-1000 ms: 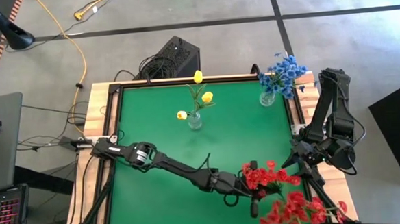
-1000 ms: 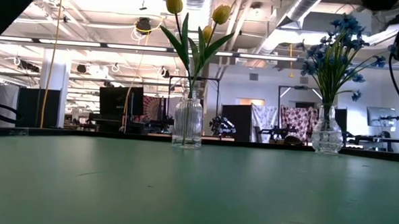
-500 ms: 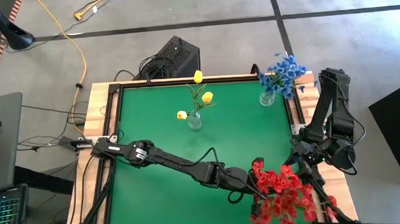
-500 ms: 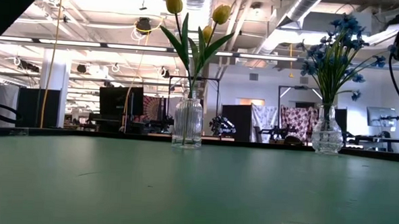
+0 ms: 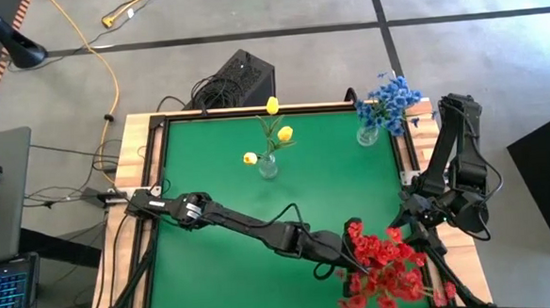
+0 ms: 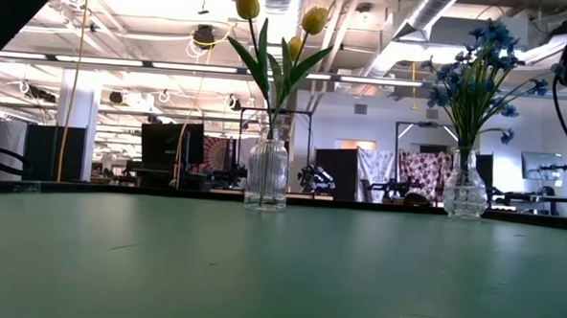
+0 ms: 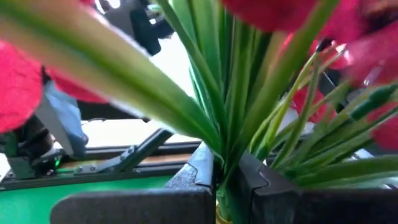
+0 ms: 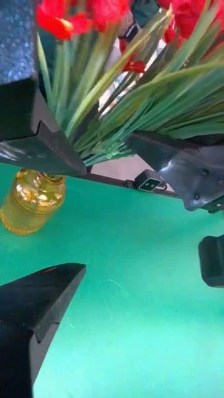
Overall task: Sort flowers into vase by color
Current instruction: Put the red flowers into the yellow vase
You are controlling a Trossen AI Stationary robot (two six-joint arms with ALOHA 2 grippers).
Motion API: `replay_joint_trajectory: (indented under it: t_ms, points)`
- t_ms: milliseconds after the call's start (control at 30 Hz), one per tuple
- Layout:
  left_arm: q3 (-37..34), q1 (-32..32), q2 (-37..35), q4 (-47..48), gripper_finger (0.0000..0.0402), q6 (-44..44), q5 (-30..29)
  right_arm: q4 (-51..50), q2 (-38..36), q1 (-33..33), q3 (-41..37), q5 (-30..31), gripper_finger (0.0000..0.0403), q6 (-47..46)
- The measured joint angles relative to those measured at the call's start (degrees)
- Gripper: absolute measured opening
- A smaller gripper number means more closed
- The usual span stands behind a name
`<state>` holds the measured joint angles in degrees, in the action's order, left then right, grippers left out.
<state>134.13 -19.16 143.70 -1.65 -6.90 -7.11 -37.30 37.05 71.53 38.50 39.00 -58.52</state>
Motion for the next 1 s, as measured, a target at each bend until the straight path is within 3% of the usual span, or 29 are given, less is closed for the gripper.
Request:
replay_joint_trajectory:
  t_ms: [800,1000]
  points:
    - [-0.04,0.02,0.0,1.22,0.0027,4.95,6.41,-0.02,0.01,0.0,0.0,0.02,0.0271,0.02]
    - [-0.04,0.02,0.0,1.1,0.0064,7.28,8.53,-0.04,0.01,0.01,0.0,0.02,0.0271,0.02]
